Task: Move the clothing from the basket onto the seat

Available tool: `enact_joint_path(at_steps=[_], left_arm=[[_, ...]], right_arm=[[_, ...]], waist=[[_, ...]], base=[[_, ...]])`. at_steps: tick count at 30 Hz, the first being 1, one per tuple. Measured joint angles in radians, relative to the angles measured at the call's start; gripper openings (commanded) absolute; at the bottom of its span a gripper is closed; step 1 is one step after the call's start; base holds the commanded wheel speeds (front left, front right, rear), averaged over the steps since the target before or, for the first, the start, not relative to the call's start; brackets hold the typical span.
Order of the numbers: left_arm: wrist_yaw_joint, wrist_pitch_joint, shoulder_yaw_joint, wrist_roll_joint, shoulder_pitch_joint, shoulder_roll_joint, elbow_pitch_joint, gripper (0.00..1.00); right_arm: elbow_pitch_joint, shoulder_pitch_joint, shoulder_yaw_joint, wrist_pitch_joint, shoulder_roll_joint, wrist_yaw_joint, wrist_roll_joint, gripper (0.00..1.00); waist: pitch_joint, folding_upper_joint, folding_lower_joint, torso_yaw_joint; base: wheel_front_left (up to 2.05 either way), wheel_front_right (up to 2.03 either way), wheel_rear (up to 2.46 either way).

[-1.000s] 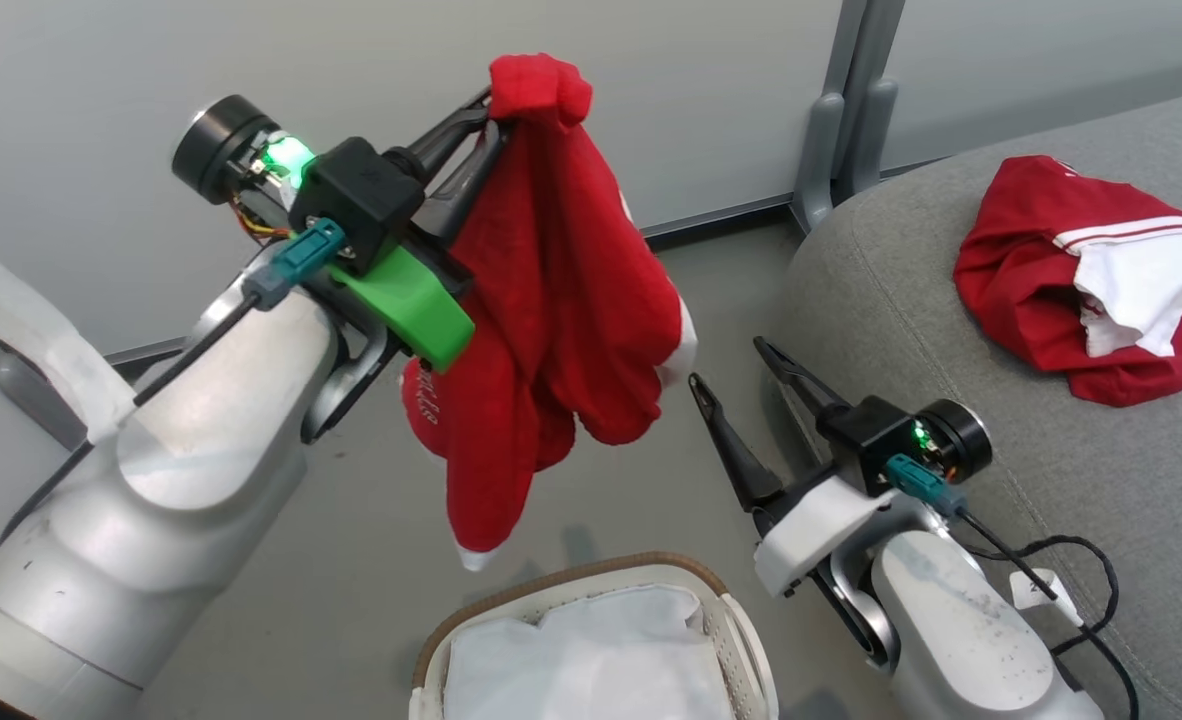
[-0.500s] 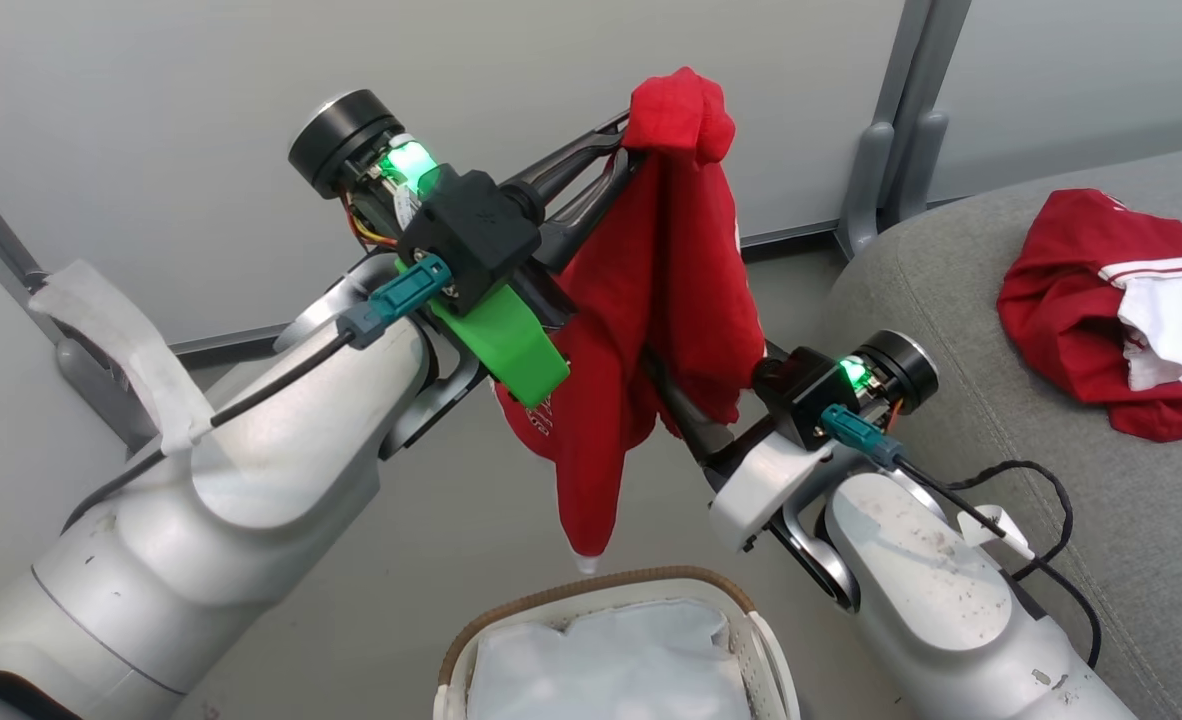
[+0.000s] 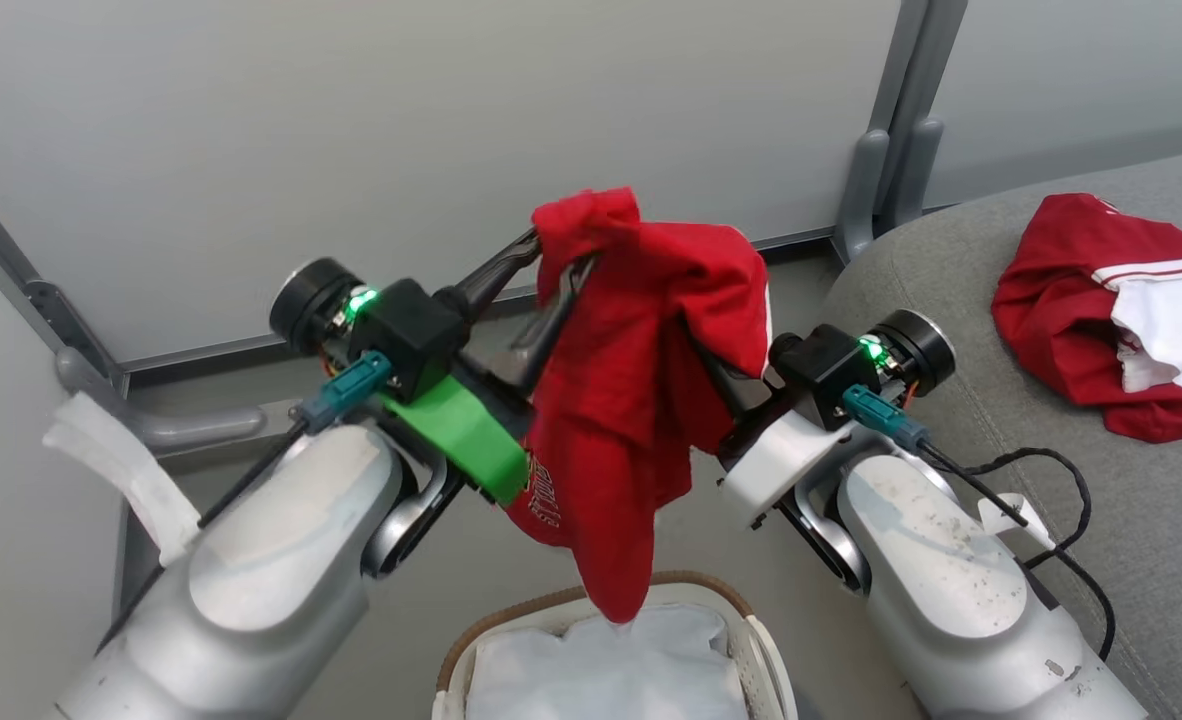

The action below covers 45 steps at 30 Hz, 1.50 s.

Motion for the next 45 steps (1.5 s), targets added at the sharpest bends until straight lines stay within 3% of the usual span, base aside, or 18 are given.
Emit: enact_joint_path(at_steps=[12, 20, 29, 36, 45], left_arm=[[0.019, 0.0, 0.178, 0.044, 0.302, -0.057, 0.069, 1.0], [-0.004, 0.0, 0.293, 0.121, 0.44, -0.113, 0.088, 1.0], [-0.022, 0.0, 0.349, 0.213, 0.521, -0.171, 0.072, 1.0], [-0.026, 0.0, 0.375, 0.239, 0.538, -0.193, 0.056, 1.0], [-0.027, 0.0, 0.351, 0.264, 0.513, -0.21, 0.035, 1.0]], right_arm=[[-0.023, 0.05, -0.119, 0.0, 0.0, 0.0, -0.036, 0.0], [-0.029, 0.096, -0.186, 0.0, 0.0, 0.0, -0.056, 0.0], [-0.032, 0.12, -0.209, 0.0, 0.0, 0.0, -0.062, 0.0], [-0.031, 0.104, -0.197, 0.0, 0.001, 0.0, -0.065, 0.0], [-0.028, 0.08, -0.231, 0.0, 0.0, 0.0, -0.088, 0.0]], waist=[[0.0, 0.0, 0.0, -0.01], [0.003, 0.0, 0.0, -0.007], [0.006, 0.0, 0.0, -0.024], [0.016, 0.0, 0.0, -0.095], [0.051, 0.0, 0.0001, -0.258]], base=[[0.0, 0.0, 0.0], [0.0, 0.0, 0.0], [0.0, 0.0, 0.0], [0.0, 0.0, 0.0], [0.0, 0.0, 0.0]])
